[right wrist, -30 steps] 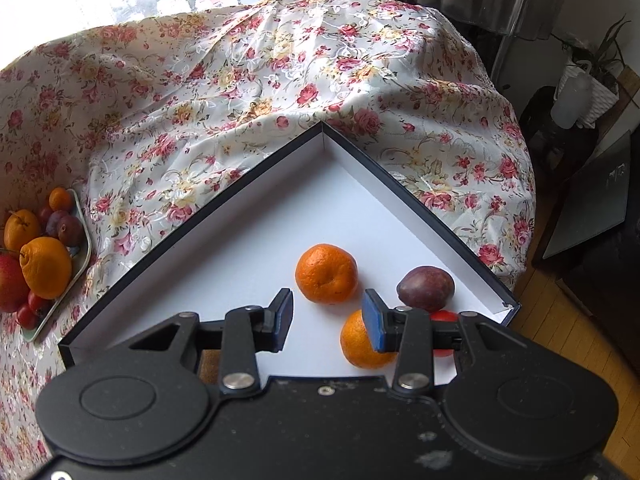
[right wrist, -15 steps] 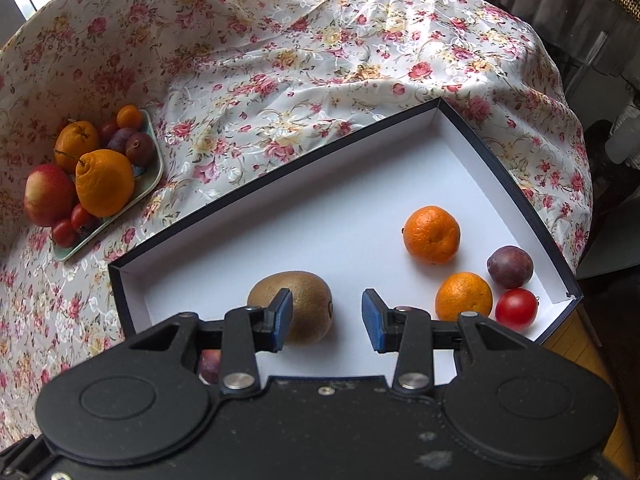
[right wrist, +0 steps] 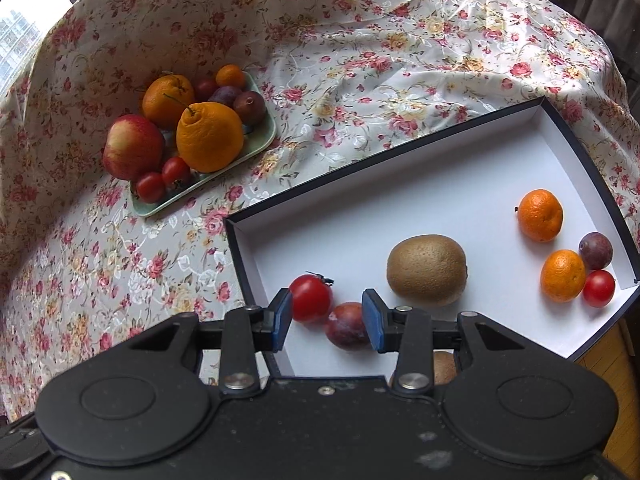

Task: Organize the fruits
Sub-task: 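Move both open tools back over the tangerine and plum on the cloth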

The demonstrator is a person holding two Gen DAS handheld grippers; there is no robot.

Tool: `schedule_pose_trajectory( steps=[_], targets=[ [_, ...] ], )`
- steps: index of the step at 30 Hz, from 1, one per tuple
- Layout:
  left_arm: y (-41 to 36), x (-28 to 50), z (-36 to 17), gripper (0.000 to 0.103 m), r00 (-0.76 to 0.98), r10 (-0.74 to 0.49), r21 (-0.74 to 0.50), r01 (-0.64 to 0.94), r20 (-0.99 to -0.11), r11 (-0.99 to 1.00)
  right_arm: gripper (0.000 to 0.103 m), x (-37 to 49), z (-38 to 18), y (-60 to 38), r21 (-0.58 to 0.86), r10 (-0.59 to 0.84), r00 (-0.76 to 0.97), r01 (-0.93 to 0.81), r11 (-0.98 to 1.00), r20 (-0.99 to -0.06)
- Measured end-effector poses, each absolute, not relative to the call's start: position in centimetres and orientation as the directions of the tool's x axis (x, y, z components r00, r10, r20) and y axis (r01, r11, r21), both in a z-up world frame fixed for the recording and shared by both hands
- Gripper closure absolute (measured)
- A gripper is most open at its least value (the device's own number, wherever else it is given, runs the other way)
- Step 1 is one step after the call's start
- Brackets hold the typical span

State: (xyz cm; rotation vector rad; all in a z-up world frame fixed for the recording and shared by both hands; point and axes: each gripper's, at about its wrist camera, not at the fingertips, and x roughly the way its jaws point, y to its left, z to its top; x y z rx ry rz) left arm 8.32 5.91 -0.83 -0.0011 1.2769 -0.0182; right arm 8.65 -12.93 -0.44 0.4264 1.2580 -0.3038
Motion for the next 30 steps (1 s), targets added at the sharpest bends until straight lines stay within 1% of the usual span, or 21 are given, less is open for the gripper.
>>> schedule_pose_trajectory(
  steps=[10,13,18,21,30],
  targets=[
    [11.4,8.6,-1.0,0.043,0.288,0.033,0.016,-0.060,-0.957,0.998,0.061,9.3,-0.8,-6.0,0.189,0.108,0.255,0.319,0.929,-0.961],
    [12.7,8.8,-0.9,0.043,0.289,0.035,0.014,-0.074,-0.957,0.997,0.061,9.2,-1.1,-4.4,0.179,0.110,0.241,0.287,0.941,-0.964],
    [14.5,8.7,-0.5,0.043,0.298,0.042,0.013,-0.099,-0.954,0.995,0.061,8.3,-1.5,-2.9,0.182,0.106,0.242,0.317,0.931,-0.964],
    [15.4,8.7,-0.3,0.043,0.301,0.036,0.002,-0.113,-0.953,0.994,0.061,7.7,-1.9,-1.6,0.184,0.125,0.213,0.286,0.940,-0.969],
    [17.0,9.1,-0.9,0.043,0.288,0.072,0.032,-0.143,-0.955,0.989,0.061,6.8,-2.5,1.0,0.245,0.210,0.162,0.242,0.939,-0.964]
  ],
)
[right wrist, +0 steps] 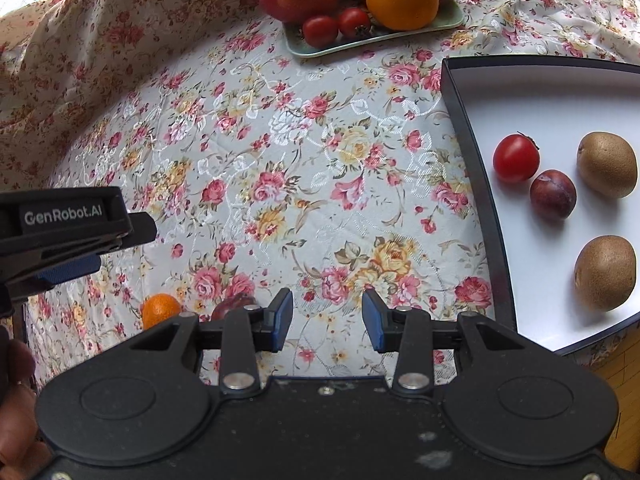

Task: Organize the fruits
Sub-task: 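Move both open tools back over the tangerine and plum on the cloth, then lower the left tool toward the tangerine while the right tool grips the other plum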

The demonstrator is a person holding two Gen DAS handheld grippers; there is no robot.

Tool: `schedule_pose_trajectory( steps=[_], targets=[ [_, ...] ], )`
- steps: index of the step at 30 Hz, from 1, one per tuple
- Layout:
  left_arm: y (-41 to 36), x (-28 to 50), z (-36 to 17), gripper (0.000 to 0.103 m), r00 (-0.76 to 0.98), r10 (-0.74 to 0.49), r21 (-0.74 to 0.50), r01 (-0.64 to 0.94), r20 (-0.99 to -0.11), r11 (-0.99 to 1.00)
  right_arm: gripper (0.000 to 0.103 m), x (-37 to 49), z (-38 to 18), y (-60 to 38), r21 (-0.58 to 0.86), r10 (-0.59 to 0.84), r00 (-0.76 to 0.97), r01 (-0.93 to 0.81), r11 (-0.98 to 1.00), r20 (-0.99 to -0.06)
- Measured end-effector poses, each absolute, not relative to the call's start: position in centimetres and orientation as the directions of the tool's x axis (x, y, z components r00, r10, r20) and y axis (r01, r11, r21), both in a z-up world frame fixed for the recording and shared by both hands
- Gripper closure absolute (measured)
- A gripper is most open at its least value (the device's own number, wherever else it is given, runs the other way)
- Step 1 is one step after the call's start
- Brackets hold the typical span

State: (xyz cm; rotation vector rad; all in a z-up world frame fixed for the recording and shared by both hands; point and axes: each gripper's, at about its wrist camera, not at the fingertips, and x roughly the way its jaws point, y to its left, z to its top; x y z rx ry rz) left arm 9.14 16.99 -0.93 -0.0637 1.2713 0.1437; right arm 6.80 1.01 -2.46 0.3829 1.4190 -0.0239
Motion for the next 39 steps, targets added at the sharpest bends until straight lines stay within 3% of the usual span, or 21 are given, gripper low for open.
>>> schedule_pose_trajectory(
  steps=[20,39],
  targets=[
    [21.6,8.8,-2.9,0.043,0.239,0.130,0.088,-0.180,-0.962,0.980,0.061,7.0,-2.4,6.6,0.294,0.277,0.118,0.159,0.943,-0.954],
    [24.9,8.2,-3.0,0.043,0.222,0.095,0.048,-0.208,-0.970,0.977,0.061,8.3,-5.7,9.9,0.191,0.181,0.077,0.141,0.971,-0.980]
  ],
)
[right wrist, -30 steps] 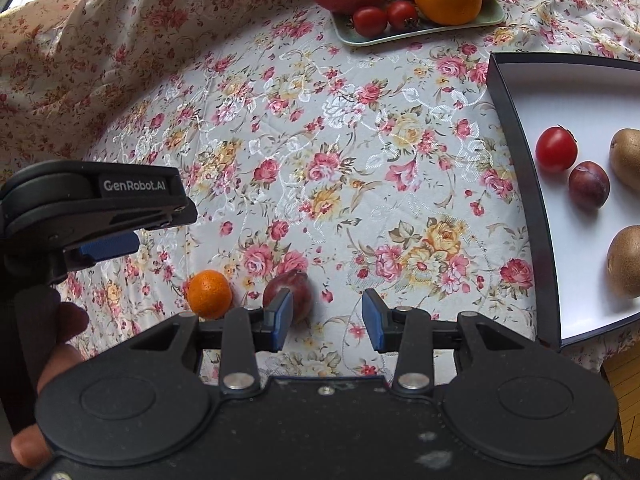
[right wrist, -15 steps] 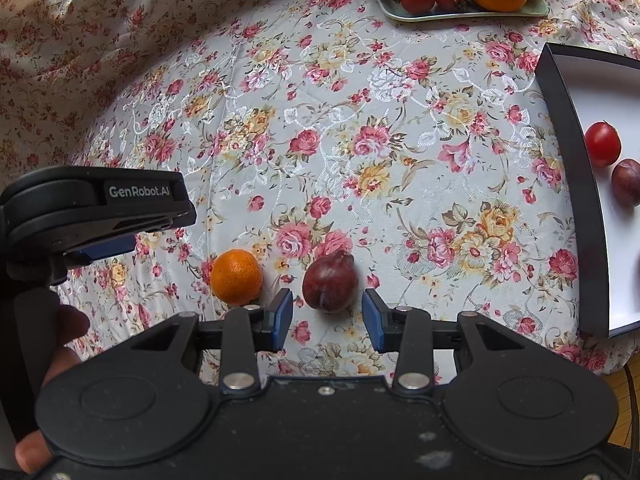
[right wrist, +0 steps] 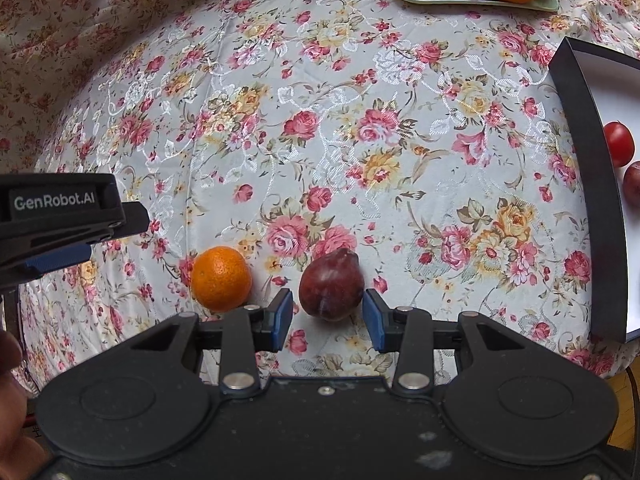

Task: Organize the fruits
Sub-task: 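Lower the left tool toward the tangerine while the right tool grips the other plum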

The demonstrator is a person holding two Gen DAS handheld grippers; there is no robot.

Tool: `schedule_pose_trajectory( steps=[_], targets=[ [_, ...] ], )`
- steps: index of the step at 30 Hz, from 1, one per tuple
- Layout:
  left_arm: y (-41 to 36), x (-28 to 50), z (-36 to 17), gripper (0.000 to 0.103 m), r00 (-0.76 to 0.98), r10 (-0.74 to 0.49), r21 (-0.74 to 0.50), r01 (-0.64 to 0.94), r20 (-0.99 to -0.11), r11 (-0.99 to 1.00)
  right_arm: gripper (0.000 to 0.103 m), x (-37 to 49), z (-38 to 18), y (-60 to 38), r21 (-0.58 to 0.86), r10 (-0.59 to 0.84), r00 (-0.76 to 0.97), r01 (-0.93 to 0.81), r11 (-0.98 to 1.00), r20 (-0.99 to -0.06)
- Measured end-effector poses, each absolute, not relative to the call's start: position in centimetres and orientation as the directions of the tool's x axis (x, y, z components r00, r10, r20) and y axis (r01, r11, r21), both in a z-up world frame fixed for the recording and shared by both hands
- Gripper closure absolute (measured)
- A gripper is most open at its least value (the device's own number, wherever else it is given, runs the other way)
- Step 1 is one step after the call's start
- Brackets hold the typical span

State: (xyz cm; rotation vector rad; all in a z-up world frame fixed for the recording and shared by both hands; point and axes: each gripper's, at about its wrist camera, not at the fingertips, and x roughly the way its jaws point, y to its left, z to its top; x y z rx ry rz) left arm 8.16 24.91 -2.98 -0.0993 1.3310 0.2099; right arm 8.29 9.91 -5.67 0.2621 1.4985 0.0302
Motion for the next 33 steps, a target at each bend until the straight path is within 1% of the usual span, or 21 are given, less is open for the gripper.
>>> schedule_pose_trajectory(
  steps=[8,10,11,19,26,33],
  targets=[
    [25.5,8.0,-3.0,0.043,0.212,0.075,0.030,-0.210,-0.974,0.977,0.061,8.9,-6.9,10.4,0.170,0.162,0.062,0.164,0.972,-0.985],
    [25.4,8.0,-3.1,0.043,0.210,0.071,0.027,-0.204,-0.975,0.979,0.064,8.9,-6.9,10.5,0.164,0.154,0.074,0.156,0.974,-0.985],
    [25.4,7.9,-3.1,0.043,0.208,0.071,0.028,-0.203,-0.975,0.979,0.065,8.9,-6.8,10.5,0.162,0.152,0.079,0.147,0.976,-0.985],
    [24.6,7.7,-3.4,0.043,0.191,0.032,-0.003,-0.179,-0.981,0.984,0.065,9.1,-6.3,9.5,0.195,0.183,0.079,0.182,0.964,-0.980],
    [23.0,7.5,-3.8,0.043,0.176,-0.004,-0.030,-0.144,-0.984,0.989,0.065,9.7,-5.1,7.8,0.196,0.171,0.122,0.233,0.952,-0.978],
    [22.4,7.4,-4.1,0.043,0.164,-0.001,-0.026,-0.151,-0.986,0.988,0.065,9.7,-4.6,7.0,0.191,0.160,0.138,0.250,0.949,-0.977]
  ],
)
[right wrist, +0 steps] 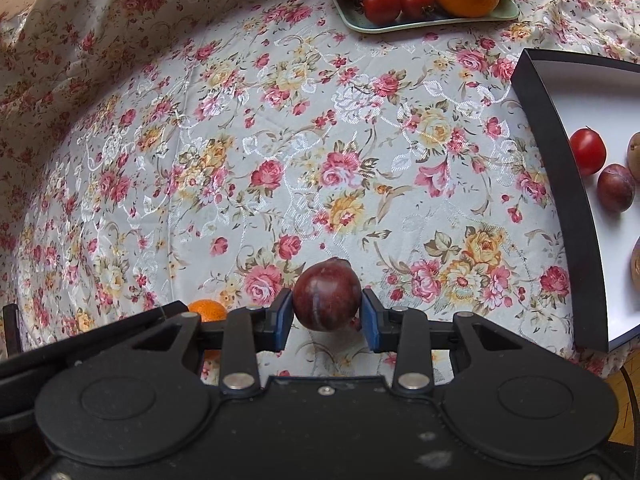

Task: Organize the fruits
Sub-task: 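Lower the left tool toward the tangerine while the right tool grips the other plum, then close the left tool on the tangerine while the right tool lifts the plum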

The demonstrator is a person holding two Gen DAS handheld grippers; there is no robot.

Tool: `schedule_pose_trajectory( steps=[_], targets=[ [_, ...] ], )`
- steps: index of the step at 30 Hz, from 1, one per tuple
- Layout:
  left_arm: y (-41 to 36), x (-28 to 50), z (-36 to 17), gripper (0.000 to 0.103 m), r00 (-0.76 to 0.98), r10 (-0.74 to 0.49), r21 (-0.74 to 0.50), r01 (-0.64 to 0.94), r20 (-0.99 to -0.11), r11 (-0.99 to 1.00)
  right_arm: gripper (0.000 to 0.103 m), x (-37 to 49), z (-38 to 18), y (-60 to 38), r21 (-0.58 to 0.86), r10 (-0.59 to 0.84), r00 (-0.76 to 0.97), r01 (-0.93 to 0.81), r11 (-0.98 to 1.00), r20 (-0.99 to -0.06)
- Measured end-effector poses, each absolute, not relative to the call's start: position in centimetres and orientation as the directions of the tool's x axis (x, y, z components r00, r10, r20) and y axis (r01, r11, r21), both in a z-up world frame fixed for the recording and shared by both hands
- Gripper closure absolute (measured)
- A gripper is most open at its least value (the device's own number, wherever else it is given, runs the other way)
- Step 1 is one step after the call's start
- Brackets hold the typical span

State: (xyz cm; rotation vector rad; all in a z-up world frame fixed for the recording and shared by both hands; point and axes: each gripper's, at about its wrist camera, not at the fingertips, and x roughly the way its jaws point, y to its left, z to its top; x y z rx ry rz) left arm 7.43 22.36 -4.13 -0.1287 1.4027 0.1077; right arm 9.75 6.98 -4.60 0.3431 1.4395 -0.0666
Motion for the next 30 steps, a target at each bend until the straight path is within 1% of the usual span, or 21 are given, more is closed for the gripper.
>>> schedule_pose_trajectory(
  steps=[8,18,30],
  targets=[
    [22.2,7.5,-4.1,0.043,0.162,-0.012,-0.038,-0.161,-0.987,0.986,0.065,9.8,-4.3,6.0,0.182,0.145,0.151,0.276,0.944,-0.978],
    [20.2,7.3,-4.5,0.043,0.151,0.000,-0.018,-0.120,-0.989,0.993,0.065,10.3,-3.5,3.3,0.183,0.126,0.183,0.343,0.921,-0.975],
    [19.0,7.5,-5.8,0.043,0.113,0.031,0.020,-0.097,-0.993,0.995,0.065,10.2,-2.7,2.7,0.212,0.154,0.188,0.350,0.912,-0.970]
  ],
)
